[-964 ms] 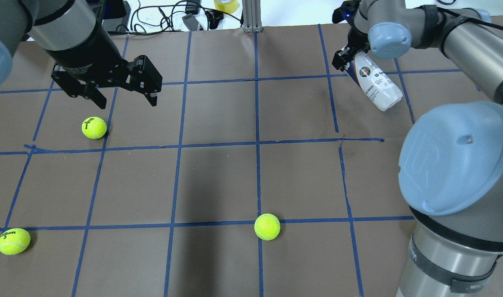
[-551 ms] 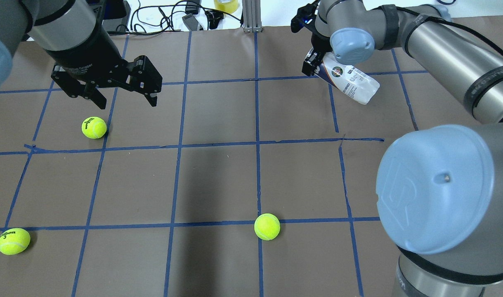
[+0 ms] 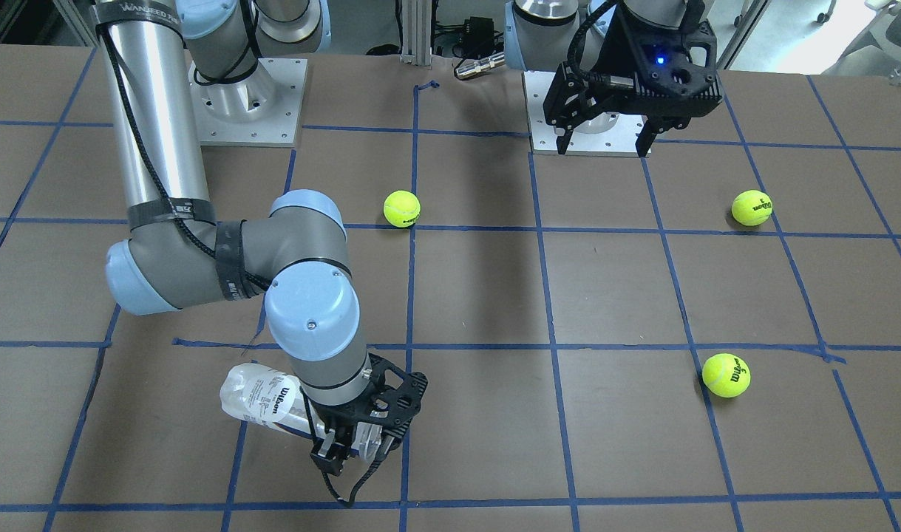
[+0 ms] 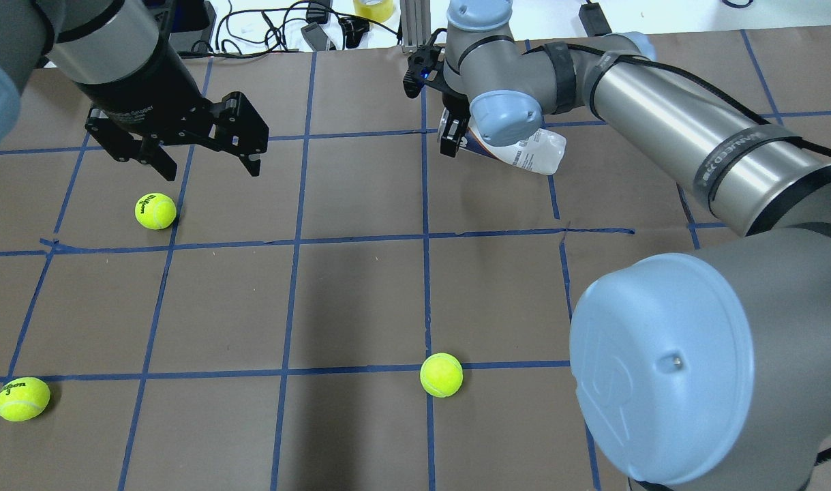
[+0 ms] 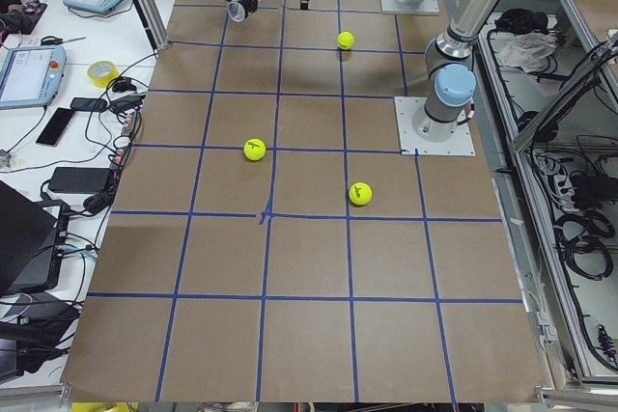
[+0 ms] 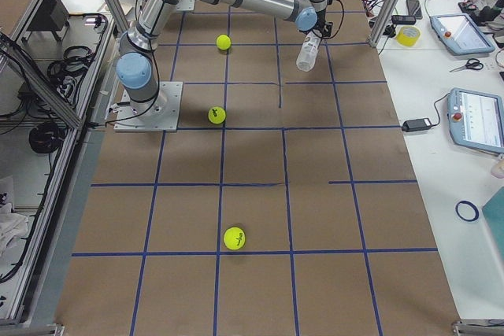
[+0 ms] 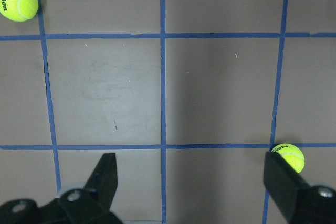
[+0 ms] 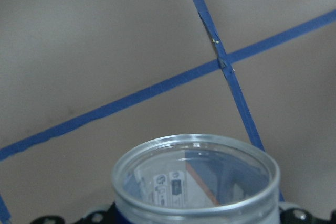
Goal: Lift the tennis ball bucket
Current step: 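Carry the tube with the right gripper toward the table centre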
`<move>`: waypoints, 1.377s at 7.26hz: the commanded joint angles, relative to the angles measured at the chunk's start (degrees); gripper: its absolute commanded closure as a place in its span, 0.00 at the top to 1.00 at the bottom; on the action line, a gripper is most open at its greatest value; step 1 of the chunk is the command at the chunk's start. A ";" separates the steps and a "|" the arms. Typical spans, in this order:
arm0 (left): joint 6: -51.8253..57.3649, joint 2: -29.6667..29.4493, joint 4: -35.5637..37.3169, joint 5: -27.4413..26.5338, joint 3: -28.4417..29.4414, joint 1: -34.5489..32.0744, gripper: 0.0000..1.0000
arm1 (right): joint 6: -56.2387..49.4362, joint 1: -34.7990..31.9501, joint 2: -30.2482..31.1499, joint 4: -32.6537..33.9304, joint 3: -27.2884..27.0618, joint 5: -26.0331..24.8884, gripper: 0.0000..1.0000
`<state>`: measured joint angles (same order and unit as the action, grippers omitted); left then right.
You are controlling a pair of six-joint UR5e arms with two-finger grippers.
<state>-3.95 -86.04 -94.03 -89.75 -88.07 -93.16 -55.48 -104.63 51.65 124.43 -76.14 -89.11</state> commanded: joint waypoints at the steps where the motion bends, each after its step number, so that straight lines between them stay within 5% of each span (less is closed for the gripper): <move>1: 0.00 -0.09 0.07 0.19 0.00 -0.09 1.00 | -1.83 -7.04 0.63 1.07 -0.50 -0.09 0.34; 10: 0.09 0.26 0.07 -0.34 -0.53 0.00 1.00 | -4.46 -13.67 0.38 5.53 -5.60 3.77 0.41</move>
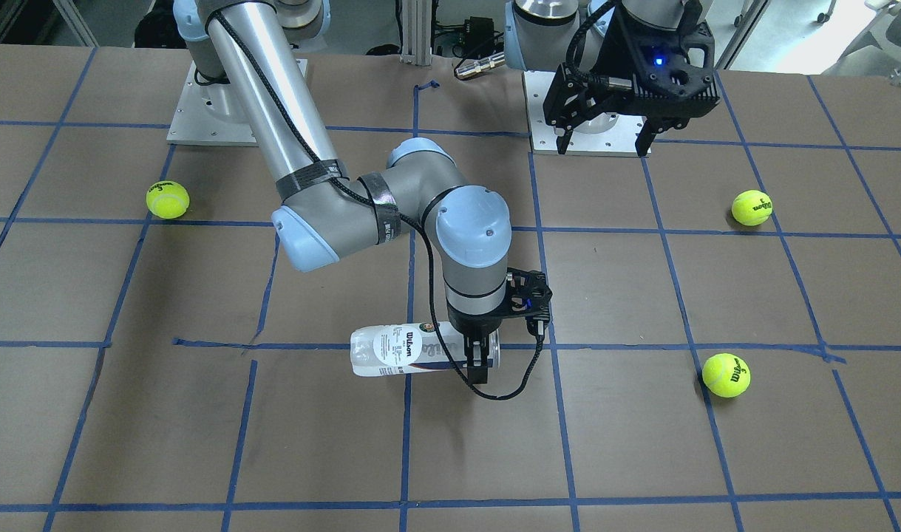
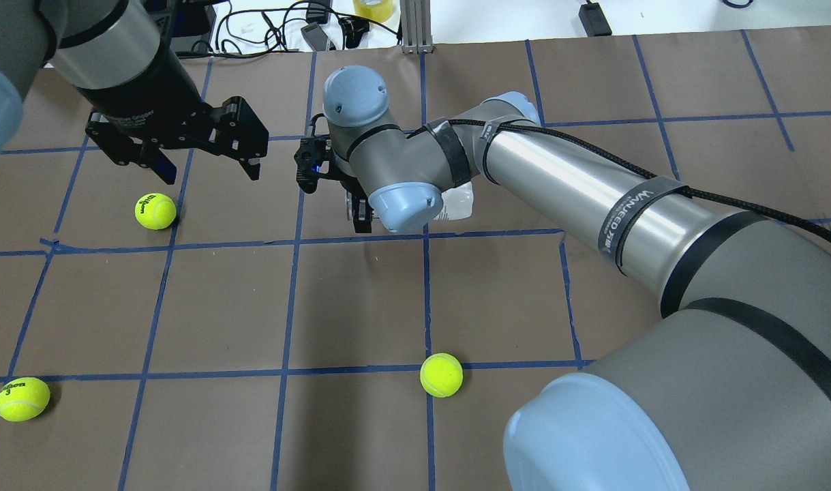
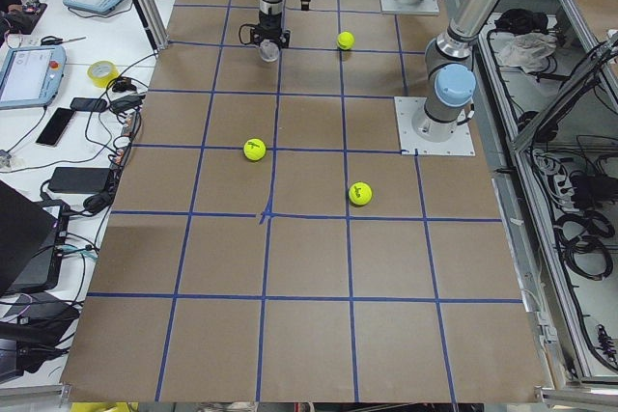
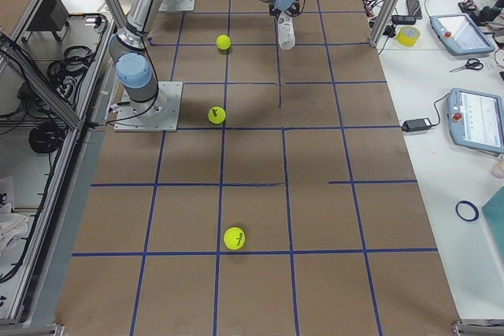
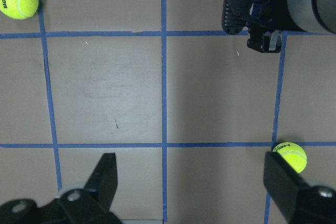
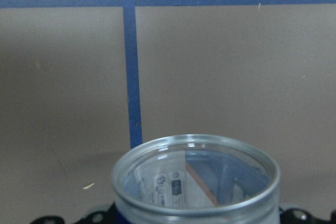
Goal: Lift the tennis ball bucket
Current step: 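Lower the tube and lay it on its side on the table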
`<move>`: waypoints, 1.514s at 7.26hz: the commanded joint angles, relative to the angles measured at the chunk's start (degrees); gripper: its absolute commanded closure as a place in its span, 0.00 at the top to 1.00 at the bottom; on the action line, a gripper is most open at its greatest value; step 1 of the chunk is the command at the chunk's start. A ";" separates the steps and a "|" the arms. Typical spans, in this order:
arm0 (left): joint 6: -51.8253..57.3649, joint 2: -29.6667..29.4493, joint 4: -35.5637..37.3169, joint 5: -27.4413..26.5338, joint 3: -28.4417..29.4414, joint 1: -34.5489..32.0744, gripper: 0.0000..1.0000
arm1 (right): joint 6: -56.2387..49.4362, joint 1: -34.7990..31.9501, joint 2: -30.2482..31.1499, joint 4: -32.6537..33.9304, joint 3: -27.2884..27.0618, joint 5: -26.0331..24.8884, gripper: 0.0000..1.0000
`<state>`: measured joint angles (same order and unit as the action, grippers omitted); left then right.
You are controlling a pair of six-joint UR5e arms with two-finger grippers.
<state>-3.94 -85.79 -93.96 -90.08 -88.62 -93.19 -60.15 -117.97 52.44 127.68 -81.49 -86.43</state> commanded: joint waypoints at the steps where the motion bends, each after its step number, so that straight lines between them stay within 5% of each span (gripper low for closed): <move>1: 0.07 0.01 0.00 -0.09 -0.06 0.11 1.00 | 0.47 -0.42 -0.58 2.49 -0.33 1.35 0.43; 3: -0.02 0.01 -0.09 -0.09 -0.06 0.12 1.00 | 1.62 -0.68 -0.67 2.58 -1.21 8.33 0.64; 5: 0.07 0.09 0.00 -0.01 0.03 0.20 1.00 | 6.16 -0.77 -0.24 2.66 -2.26 9.61 0.71; 6: -0.02 0.09 0.00 -0.01 0.03 0.29 1.00 | 6.54 -0.68 -0.84 5.97 -2.62 12.13 1.00; 11: -0.02 0.09 -0.09 -0.09 -0.06 0.20 1.00 | 6.63 0.28 -0.24 5.92 -2.88 10.84 1.00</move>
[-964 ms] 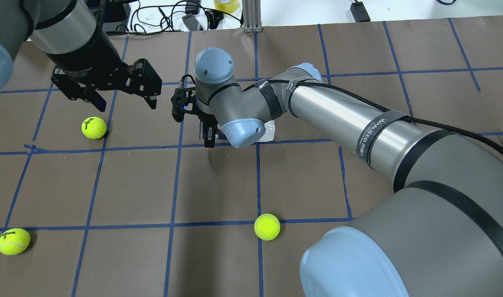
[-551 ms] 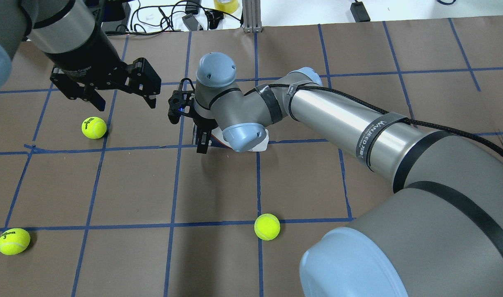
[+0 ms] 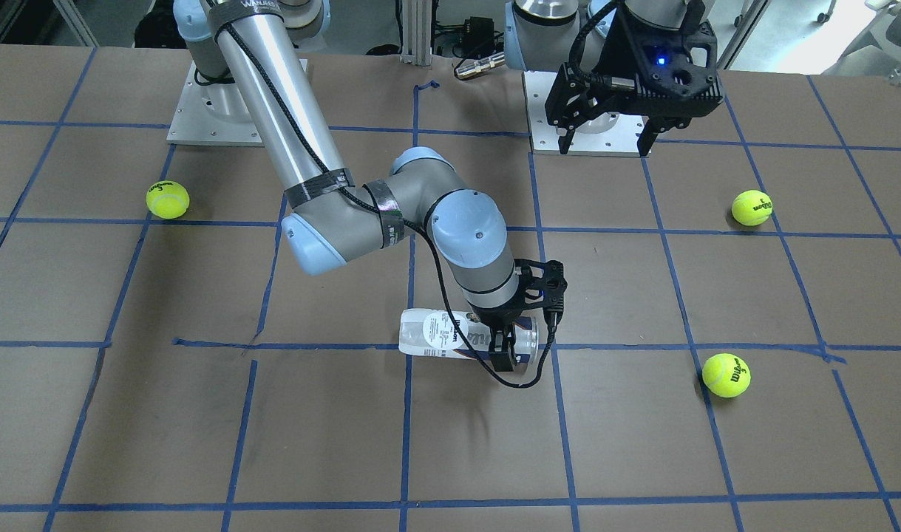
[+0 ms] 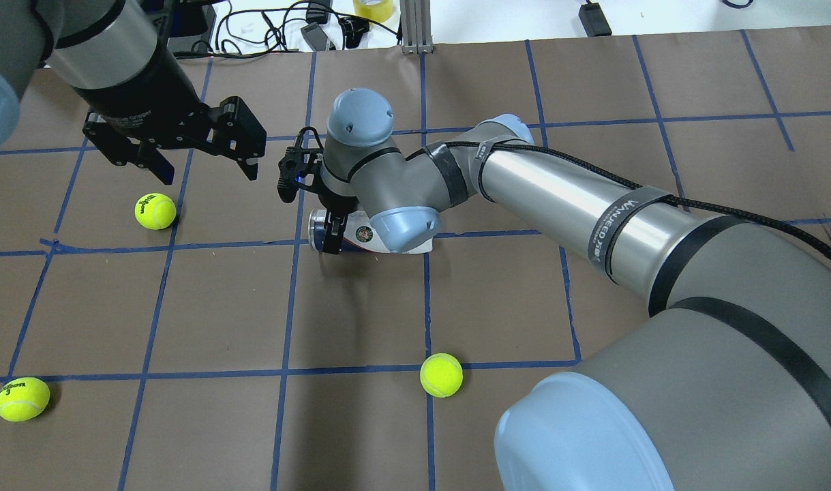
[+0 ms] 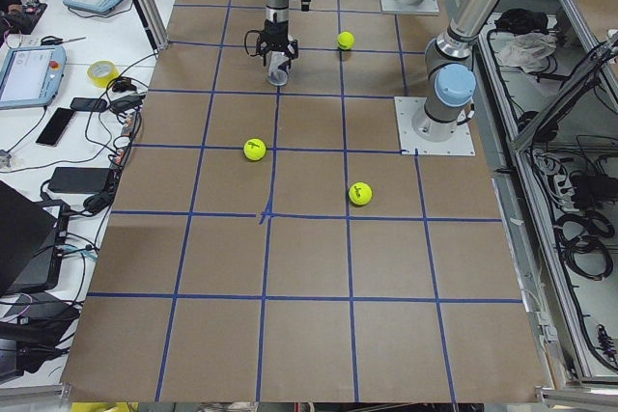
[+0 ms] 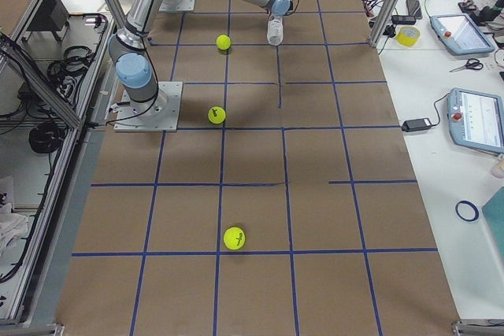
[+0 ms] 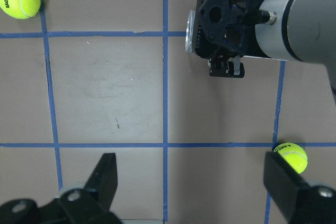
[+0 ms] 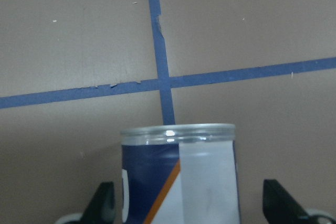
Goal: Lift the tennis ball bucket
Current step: 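Lower the tube and lay it on its side on the table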
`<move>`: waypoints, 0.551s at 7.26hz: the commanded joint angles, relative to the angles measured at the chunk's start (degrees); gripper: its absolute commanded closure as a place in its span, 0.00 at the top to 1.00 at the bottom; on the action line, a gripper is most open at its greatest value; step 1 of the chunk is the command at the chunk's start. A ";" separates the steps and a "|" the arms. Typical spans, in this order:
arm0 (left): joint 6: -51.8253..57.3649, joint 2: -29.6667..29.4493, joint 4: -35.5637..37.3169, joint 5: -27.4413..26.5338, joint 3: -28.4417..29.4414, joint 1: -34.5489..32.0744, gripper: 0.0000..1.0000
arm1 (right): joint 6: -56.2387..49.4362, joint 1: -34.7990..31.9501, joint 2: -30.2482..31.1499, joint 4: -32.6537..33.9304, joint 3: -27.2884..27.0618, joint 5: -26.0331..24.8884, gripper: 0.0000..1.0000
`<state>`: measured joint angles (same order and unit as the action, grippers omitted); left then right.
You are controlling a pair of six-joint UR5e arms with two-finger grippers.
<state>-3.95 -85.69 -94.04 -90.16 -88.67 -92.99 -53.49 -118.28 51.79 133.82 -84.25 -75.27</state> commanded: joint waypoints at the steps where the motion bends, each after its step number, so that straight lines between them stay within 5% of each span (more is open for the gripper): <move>1: 0.09 0.00 -0.09 -0.19 -0.01 0.08 1.00 | 0.05 1.38 1.03 -0.14 -0.13 -0.49 1.00; 4: 5.23 -0.70 0.26 3.48 -1.15 0.96 1.00 | -0.21 9.01 6.90 -2.93 0.22 0.04 1.00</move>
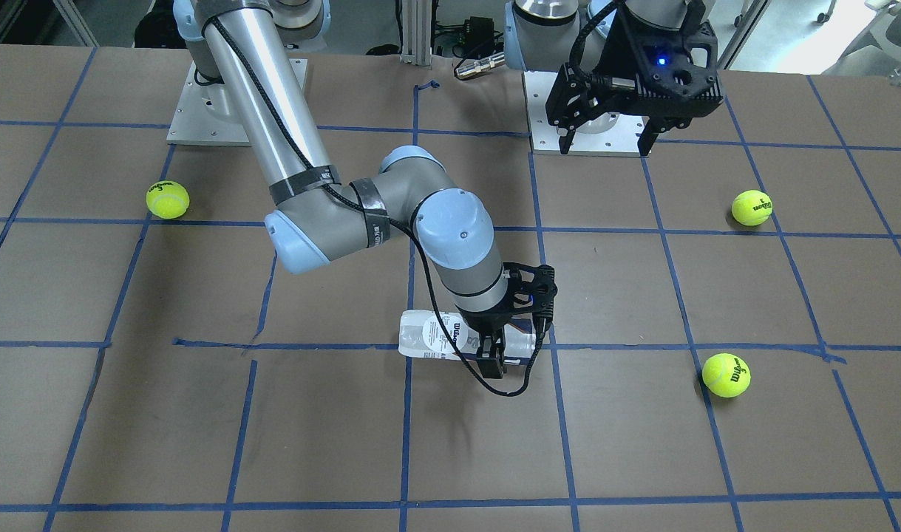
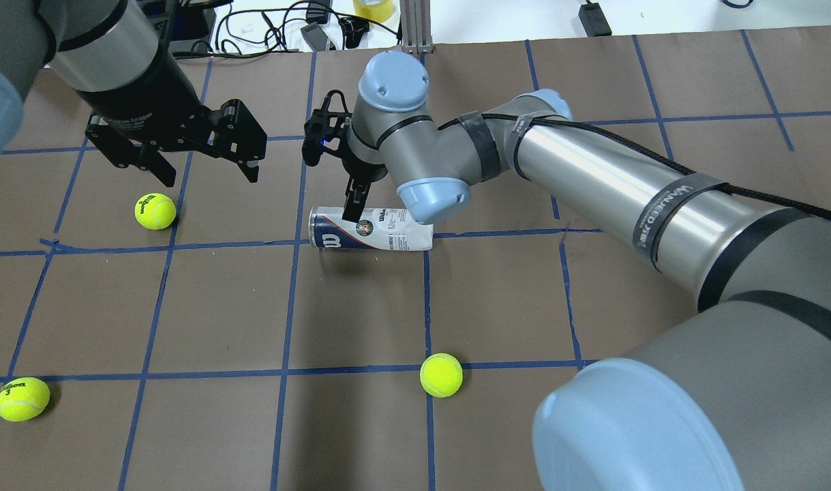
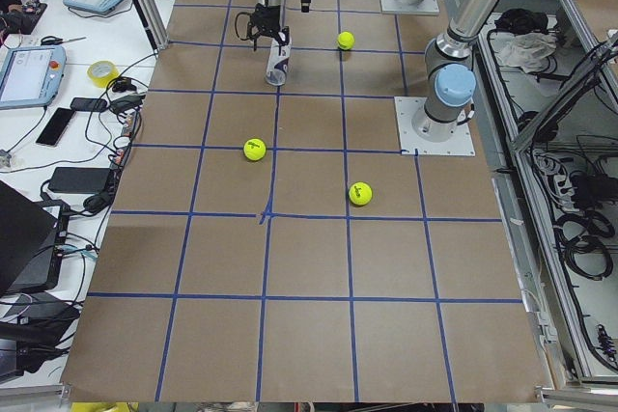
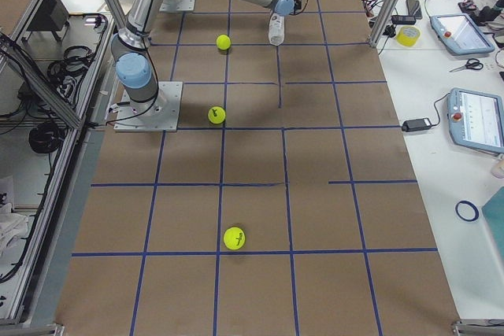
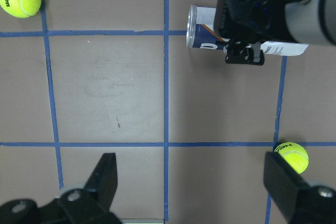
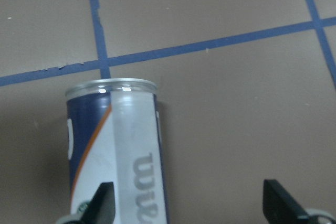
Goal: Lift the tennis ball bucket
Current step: 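Open the right gripper and raise it away while the left arm reaches toward the tube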
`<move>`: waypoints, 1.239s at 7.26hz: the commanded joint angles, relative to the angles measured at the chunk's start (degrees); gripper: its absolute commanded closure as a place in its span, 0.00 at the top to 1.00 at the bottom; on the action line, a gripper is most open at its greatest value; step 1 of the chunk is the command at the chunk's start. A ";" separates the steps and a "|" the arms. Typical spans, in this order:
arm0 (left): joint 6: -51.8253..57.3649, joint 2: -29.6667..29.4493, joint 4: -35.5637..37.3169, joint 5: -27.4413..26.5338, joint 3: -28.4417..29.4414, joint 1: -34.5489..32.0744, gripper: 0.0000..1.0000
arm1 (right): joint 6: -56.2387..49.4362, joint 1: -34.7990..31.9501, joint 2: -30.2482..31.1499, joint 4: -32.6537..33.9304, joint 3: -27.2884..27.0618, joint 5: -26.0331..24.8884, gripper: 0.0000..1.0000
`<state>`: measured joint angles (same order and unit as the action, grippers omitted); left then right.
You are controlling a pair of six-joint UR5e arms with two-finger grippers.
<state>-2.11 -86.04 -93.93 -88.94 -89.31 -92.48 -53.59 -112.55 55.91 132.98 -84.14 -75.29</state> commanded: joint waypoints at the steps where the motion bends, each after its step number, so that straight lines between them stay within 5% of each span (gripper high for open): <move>1: 6.99 -0.70 0.33 6.46 -0.51 2.46 1.00 | -0.11 6.26 5.41 -7.33 0.11 0.05 1.00; 5: 10.55 -7.54 0.50 20.71 0.53 10.74 1.00 | 2.86 16.92 16.67 -20.89 -0.15 -0.91 1.00; 9: 13.08 -22.91 11.98 36.19 -0.77 11.71 1.00 | 24.45 20.33 27.55 -32.06 0.55 -6.16 1.00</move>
<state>9.66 -104.39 -86.19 -56.78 -89.20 -81.16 -35.22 -93.73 79.56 103.96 -84.13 -79.12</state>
